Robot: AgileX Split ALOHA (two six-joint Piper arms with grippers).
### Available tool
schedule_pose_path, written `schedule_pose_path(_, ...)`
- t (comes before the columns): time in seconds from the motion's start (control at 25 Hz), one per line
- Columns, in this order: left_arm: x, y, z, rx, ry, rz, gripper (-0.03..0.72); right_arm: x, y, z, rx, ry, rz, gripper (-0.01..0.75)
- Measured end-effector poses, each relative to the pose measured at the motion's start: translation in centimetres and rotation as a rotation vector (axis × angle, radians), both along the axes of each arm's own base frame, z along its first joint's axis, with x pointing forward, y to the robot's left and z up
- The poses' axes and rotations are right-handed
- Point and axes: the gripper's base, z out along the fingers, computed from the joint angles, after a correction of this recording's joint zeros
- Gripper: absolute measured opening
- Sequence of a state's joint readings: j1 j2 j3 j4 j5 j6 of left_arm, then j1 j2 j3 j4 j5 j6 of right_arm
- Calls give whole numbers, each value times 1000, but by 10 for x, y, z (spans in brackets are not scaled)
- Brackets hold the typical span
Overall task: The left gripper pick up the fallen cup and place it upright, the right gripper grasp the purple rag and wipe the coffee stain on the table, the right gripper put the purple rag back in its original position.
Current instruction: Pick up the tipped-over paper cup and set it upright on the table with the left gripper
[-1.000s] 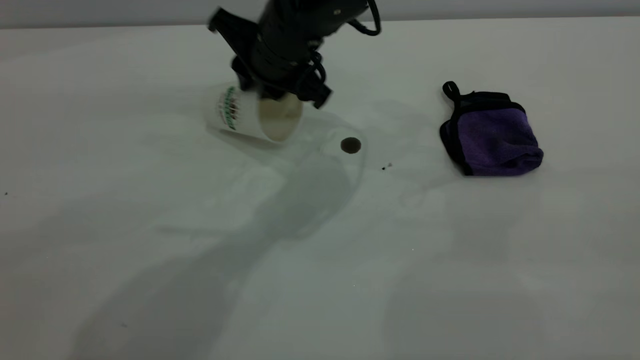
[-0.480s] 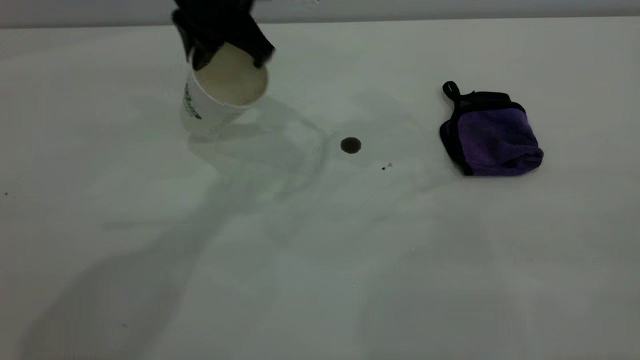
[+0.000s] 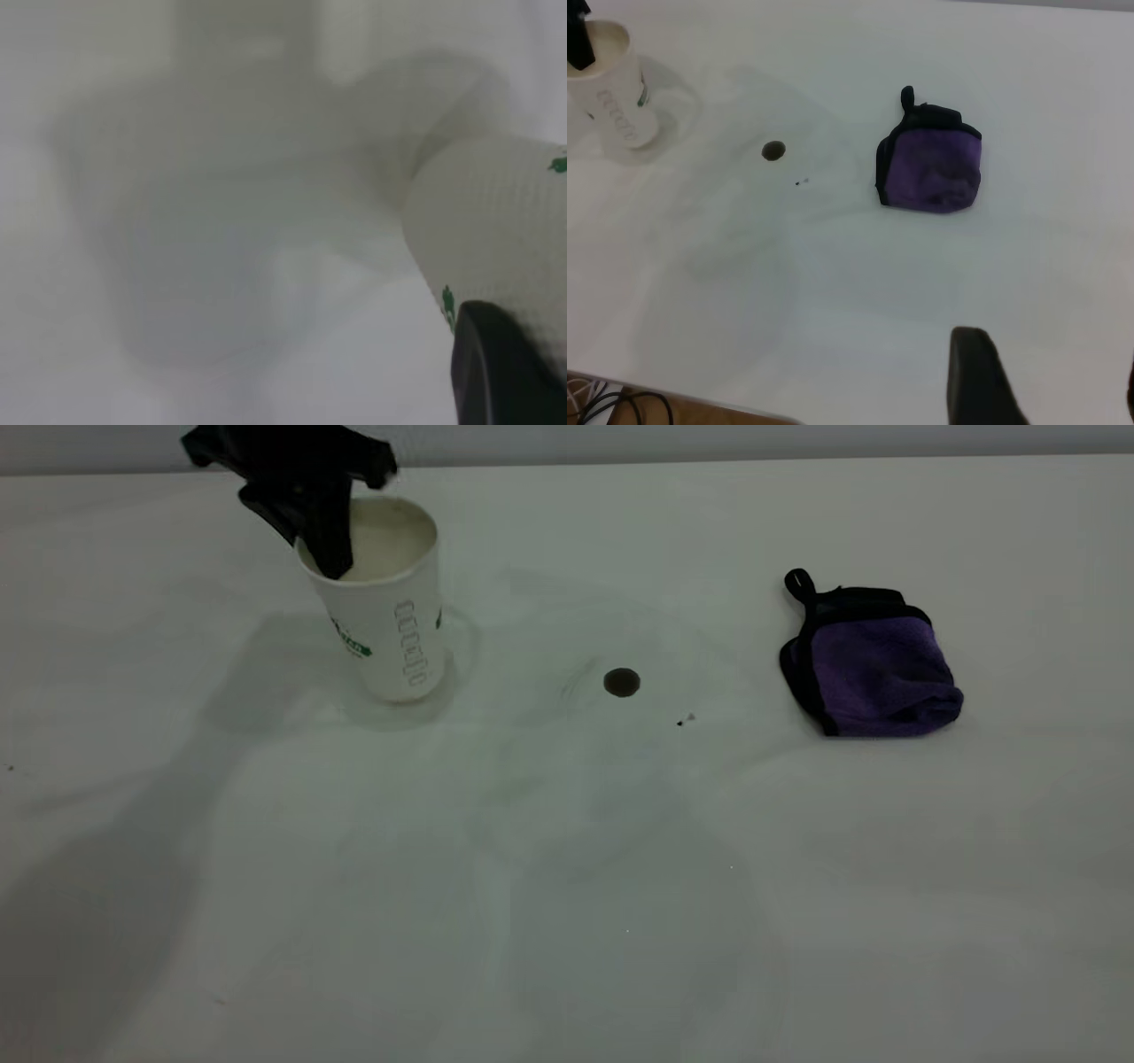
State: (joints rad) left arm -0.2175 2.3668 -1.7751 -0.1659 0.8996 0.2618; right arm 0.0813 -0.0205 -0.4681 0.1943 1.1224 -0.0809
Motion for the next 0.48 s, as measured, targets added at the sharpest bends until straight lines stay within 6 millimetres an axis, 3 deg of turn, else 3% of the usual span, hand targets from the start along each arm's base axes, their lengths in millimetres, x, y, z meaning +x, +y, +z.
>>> schedule_pose_path(0.48,1,1,-16,-41,31,32,14,0,0,0,0,0,0,442)
